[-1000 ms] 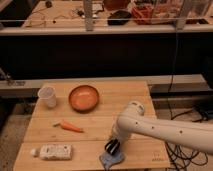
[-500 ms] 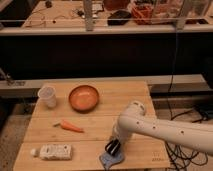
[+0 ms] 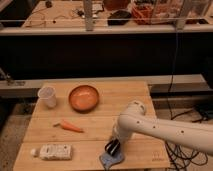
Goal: Place the eraser on the white sponge
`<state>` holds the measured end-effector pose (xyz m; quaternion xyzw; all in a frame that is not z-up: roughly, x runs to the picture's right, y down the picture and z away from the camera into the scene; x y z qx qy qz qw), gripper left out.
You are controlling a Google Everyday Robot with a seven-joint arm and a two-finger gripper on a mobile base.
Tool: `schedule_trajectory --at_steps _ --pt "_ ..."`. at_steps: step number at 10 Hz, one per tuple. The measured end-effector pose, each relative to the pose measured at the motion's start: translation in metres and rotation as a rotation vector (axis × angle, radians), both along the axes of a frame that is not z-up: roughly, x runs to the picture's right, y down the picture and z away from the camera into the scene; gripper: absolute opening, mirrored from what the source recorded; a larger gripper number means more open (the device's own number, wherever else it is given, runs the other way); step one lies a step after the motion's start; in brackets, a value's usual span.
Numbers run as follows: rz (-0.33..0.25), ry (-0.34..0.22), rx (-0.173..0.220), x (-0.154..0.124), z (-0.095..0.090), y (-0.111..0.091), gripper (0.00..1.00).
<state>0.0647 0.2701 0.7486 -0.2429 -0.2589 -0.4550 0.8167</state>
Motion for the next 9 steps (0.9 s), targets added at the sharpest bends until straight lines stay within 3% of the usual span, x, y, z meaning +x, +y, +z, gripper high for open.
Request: schedule_trajectory --at_steps 9 --pt "0.002 -0.008 -0.015 -0.0029 0.0 0.0013 0.44"
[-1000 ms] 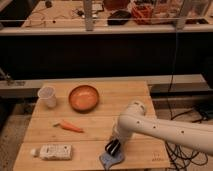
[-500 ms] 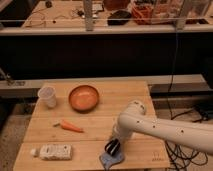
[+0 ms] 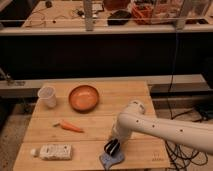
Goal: Place the eraser on the white sponge
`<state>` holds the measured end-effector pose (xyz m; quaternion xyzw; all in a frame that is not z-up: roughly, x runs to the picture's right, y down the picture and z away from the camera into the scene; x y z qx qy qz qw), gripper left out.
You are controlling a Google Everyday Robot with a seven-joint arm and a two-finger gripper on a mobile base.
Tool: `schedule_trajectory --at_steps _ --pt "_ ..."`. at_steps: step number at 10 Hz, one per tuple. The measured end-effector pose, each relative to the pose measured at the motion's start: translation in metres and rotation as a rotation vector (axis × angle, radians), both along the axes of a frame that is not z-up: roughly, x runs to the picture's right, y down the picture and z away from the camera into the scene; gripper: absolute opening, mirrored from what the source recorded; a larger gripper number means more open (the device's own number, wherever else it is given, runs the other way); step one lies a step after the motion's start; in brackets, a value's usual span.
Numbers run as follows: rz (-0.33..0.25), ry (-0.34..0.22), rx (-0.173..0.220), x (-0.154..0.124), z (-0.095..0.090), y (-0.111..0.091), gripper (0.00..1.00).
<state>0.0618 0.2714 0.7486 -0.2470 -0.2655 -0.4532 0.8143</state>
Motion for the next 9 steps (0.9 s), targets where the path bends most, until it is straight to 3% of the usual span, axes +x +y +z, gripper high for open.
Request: schedule_trajectory --at_steps 3,4,7,9 --pt "0.001 -0.003 -0.008 -0.0004 -0.0006 0.0008 0.38" --pt "0.001 -0.003 -0.01 0.0001 -0.0004 0.0008 0.41" --pt "0.01 0.0 -0.019 0.0052 -0.0004 -0.0006 0.67" --pt "0.012 0.0 -0.021 0.006 -0.0008 -0.0001 0.66"
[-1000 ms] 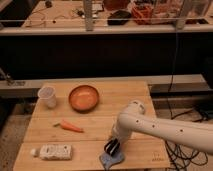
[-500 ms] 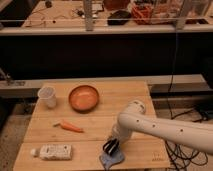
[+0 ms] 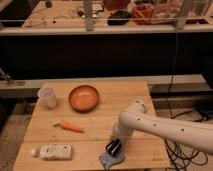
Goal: Place the eraser on the white sponge
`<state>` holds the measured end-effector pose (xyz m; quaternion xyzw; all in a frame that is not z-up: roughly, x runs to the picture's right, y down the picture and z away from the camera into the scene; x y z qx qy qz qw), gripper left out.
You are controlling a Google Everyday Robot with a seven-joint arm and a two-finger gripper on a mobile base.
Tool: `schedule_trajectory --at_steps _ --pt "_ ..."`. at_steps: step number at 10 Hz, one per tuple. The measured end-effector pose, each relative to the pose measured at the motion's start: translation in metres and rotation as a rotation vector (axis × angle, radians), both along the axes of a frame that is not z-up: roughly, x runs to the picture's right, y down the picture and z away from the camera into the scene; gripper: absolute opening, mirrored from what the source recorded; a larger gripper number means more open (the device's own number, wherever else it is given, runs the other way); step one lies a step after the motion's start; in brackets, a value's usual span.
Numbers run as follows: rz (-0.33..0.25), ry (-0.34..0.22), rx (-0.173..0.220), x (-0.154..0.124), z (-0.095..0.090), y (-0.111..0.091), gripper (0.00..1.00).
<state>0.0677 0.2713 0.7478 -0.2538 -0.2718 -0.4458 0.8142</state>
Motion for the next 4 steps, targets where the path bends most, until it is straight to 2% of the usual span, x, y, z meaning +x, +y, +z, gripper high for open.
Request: schedule_trajectory --at_steps 3,4 --pt "0.0 -0.001 -0.005 0.0004 0.0004 0.0003 0.47" --pt "0.001 -0.001 -0.006 -0.0003 0.0009 -0.0009 0.45"
